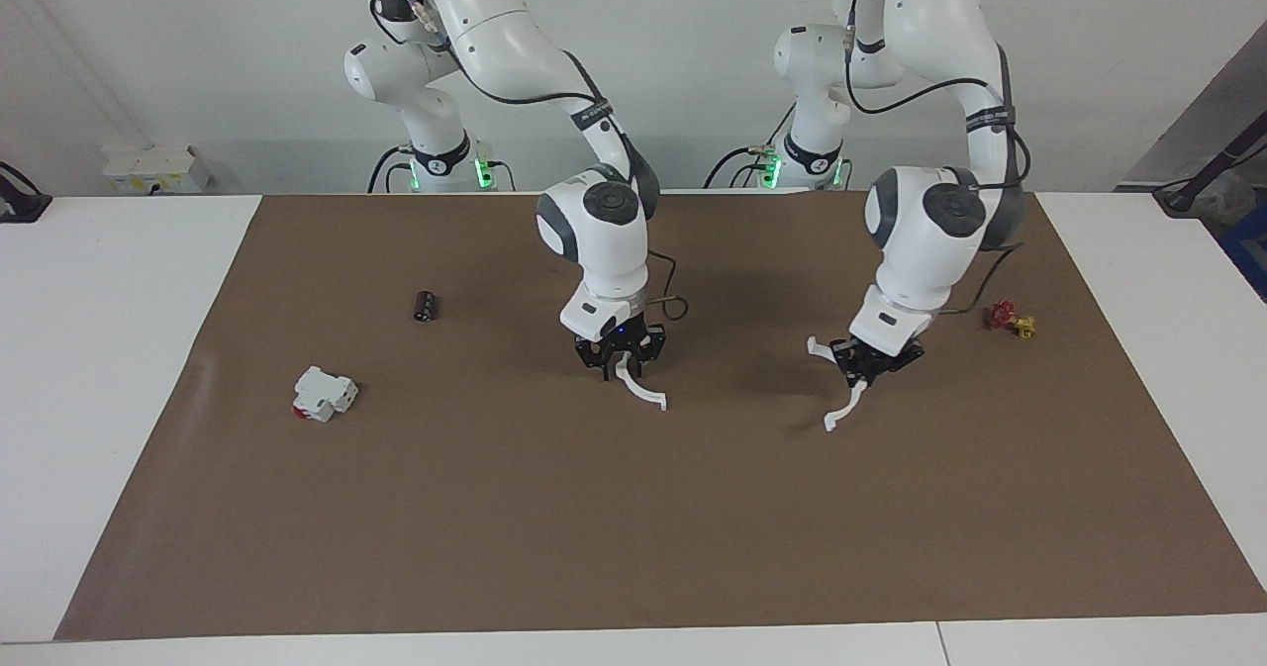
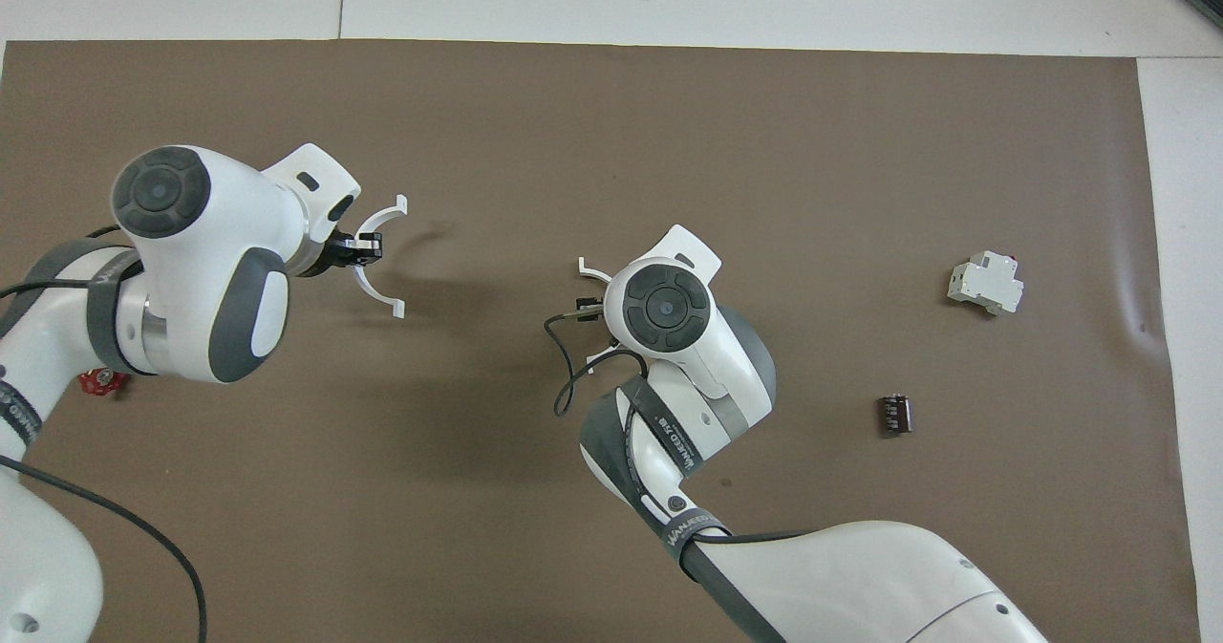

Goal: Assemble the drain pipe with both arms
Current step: 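Carry both white half-rings toward each other at the table center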

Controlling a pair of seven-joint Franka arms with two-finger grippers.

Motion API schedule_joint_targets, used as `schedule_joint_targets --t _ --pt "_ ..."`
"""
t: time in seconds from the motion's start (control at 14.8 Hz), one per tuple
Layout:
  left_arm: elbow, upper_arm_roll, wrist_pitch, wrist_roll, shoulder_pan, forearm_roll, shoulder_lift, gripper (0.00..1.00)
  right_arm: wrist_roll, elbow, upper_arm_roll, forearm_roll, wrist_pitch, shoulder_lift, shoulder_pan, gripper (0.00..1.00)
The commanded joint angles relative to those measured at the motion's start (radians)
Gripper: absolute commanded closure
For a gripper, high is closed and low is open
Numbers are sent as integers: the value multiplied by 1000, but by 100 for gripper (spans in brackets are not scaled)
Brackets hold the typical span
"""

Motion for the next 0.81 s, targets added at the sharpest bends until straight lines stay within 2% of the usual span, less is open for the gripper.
schedule_joint_targets --t 0.0,0.13,0.27,0.74 --pt "2 18 -13 -136 -115 15 -5 100 24 -9 -6 -18 -55 -101 -42 0" --pt "1 18 -9 -272 -211 17 9 100 0 -9 -5 -15 -140 -188 -117 0" --pt "1 18 5 -361 -272 32 39 100 -105 -9 -5 -9 -219 -257 -184 0" --pt "-1 17 40 -503 -335 132 82 100 -258 15 -8 -9 -475 -464 -421 0"
